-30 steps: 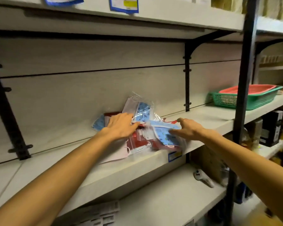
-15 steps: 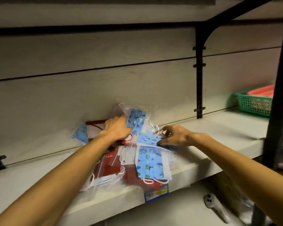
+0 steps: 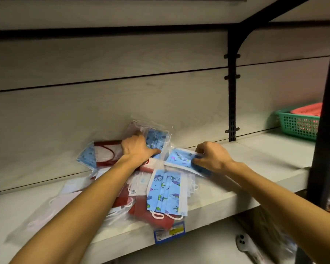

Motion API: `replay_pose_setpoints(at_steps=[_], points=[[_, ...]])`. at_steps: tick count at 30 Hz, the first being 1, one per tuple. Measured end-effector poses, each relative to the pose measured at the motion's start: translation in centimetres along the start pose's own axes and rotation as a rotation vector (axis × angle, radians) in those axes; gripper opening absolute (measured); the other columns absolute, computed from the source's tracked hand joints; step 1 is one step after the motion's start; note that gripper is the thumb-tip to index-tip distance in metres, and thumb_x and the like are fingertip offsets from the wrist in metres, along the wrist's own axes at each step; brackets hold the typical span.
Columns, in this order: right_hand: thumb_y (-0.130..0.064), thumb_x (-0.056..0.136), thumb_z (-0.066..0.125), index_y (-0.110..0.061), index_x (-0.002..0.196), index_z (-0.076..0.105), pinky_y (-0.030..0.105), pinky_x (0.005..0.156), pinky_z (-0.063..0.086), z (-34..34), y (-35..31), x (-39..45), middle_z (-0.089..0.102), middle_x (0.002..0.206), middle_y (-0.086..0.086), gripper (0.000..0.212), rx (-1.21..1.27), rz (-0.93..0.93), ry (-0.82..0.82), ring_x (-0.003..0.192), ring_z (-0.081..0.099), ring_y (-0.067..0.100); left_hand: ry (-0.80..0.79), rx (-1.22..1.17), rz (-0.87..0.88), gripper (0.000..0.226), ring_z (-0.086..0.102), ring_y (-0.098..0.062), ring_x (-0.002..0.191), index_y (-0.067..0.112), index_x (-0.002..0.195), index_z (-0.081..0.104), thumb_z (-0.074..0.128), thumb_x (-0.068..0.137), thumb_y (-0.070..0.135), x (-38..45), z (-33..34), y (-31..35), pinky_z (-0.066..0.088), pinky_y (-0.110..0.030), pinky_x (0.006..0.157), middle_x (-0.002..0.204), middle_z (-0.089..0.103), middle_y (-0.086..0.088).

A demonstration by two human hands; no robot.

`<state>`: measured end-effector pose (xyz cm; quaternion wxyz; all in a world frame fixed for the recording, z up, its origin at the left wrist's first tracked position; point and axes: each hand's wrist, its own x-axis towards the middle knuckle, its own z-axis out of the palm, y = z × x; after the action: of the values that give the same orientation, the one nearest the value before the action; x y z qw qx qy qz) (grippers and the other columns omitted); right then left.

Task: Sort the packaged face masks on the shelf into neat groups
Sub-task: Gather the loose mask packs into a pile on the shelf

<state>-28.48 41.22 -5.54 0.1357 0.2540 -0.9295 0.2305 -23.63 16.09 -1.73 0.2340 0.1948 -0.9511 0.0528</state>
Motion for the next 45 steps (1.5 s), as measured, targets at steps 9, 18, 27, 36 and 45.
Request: replay_pose_setpoints(at_steps=[9,18,27,36,45], points=[[-0.028,0.079,0.070,-0.018,0.079,0.063,0.032,0.063,0.041,0.3,3.0,-0.4,0.064,0.073,-0.001,0.012,0.325,0.302,0.295,0.077,0.061,0.028,0.092,0.105,0.016,0.057,0.070,-0.027,0.101,0.015,0.120,0.058,0.068,0.086,0.061,0.4,0.1,-0.5,0.042,-0.032,0.069,0.110,0.071,-0.007],[-0.027,0.081,0.071,-0.018,0.079,0.066,0.032,0.064,0.042,0.3,2.8,-0.3,0.068,0.077,0.002,0.011,0.400,0.259,0.337,0.078,0.063,0.028,0.345,0.158,0.174,0.095,0.048,-0.035,0.122,0.011,0.154,0.024,0.078,0.081,0.041,1.9,-1.2,-1.1,0.044,-0.047,0.095,0.142,0.043,-0.018],[-0.028,0.079,0.072,-0.020,0.075,0.064,0.034,0.061,0.047,0.3,2.1,0.9,0.068,0.073,-0.005,0.012,0.420,0.181,0.332,0.073,0.064,0.021,0.501,0.097,0.203,0.056,0.050,-0.034,0.110,0.015,0.124,0.055,0.077,0.077,0.037,3.8,-3.5,-2.7,0.041,-0.045,0.088,0.122,0.055,-0.011],[-0.021,0.084,0.071,-0.016,0.092,0.067,0.041,0.070,0.054,-0.6,-0.7,2.7,0.071,0.087,0.003,0.010,0.629,0.074,0.444,0.080,0.067,0.026,0.541,-0.631,-0.020,0.031,0.065,-0.018,0.078,0.028,0.109,0.059,0.074,0.082,0.030,3.0,-6.0,-6.0,0.046,-0.024,0.067,0.091,0.071,0.008],[-0.021,0.072,0.071,-0.021,0.078,0.061,0.043,0.066,0.055,-3.2,-9.5,-0.3,0.069,0.079,0.007,0.012,0.929,-0.036,0.533,0.071,0.064,0.030,0.412,-1.283,-0.312,0.043,0.072,-0.021,0.093,0.004,0.117,0.065,0.081,0.076,0.004,-2.2,-11.5,-11.4,0.060,-0.030,0.078,0.105,0.073,-0.009]])
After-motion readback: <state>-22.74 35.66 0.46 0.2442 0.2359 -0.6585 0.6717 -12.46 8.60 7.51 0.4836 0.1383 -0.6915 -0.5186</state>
